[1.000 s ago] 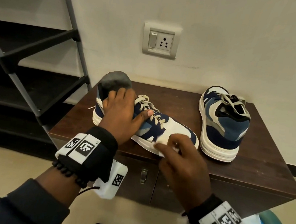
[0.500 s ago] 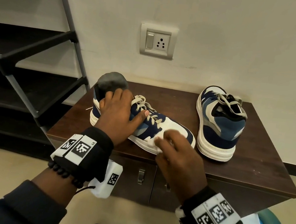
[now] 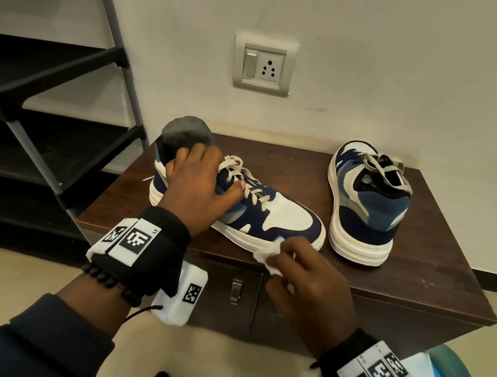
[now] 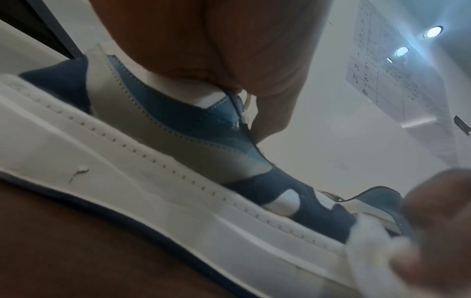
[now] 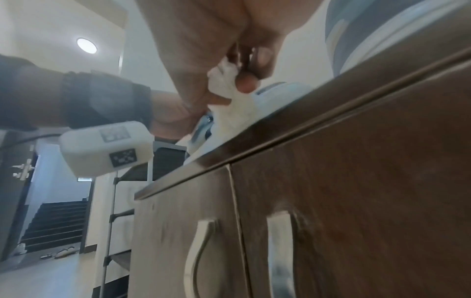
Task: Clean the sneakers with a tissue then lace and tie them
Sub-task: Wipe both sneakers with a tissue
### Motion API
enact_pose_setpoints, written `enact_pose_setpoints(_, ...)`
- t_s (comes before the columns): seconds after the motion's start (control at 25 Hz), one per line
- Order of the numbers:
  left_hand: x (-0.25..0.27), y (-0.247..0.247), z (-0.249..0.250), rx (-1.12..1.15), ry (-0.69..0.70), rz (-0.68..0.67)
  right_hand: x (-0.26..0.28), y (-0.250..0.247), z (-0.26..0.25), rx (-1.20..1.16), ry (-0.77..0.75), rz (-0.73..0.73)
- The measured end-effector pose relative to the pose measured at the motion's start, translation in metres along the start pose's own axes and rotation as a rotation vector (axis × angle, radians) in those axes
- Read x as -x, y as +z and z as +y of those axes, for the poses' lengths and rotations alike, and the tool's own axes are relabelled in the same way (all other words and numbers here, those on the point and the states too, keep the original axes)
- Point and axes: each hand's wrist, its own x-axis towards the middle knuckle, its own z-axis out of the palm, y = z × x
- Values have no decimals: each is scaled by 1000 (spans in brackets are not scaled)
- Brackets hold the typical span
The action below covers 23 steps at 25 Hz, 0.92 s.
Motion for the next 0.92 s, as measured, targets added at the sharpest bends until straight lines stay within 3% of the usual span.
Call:
enact_pose_setpoints(0.24, -2, 1, -5, -1, 25, 12, 7, -3, 11, 28, 81, 30)
enact_pose_setpoints(0.4, -4, -1, -6, -10, 15, -16, 6, -3, 18, -74, 111, 166)
enact_pose_setpoints(0.52, -4, -1, -9, 8, 45, -31, 10, -5, 16, -72, 100, 127)
enact_pose_setpoints(0.68, -8, -5, -12, 138, 44, -58, -4, -13, 13, -143, 143, 220)
enact_pose_setpoints(0.92, -10, -4, -10, 103, 49, -59, -16, -25, 9, -123, 156, 206)
